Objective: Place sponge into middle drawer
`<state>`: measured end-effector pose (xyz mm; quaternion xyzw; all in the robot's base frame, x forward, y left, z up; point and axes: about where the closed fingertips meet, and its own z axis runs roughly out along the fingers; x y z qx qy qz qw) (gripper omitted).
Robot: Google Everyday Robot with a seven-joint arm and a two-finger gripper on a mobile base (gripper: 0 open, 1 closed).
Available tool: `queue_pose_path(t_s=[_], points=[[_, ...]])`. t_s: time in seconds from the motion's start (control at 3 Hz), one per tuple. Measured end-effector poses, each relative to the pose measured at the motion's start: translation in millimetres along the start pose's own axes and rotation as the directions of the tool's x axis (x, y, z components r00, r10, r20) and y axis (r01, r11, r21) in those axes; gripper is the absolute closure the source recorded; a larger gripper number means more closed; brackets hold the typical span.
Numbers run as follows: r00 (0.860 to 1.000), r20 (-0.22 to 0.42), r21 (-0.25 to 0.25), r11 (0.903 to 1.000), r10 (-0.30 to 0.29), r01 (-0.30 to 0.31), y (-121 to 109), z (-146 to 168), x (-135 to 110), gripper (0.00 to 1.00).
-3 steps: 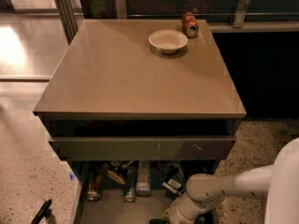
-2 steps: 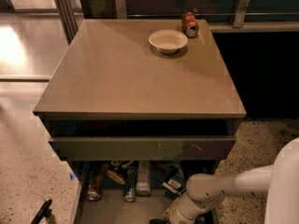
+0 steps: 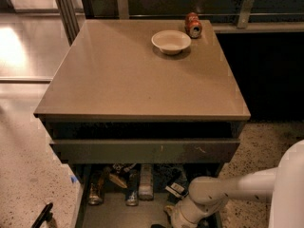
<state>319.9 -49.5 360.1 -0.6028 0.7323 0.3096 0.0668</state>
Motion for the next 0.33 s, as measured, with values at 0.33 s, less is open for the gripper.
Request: queue_pose_path(t_s=[0.33], points=[[1.0,0.0,0.0,1.0,0.0,0.0,0.0,0.0,0.0,0.0]])
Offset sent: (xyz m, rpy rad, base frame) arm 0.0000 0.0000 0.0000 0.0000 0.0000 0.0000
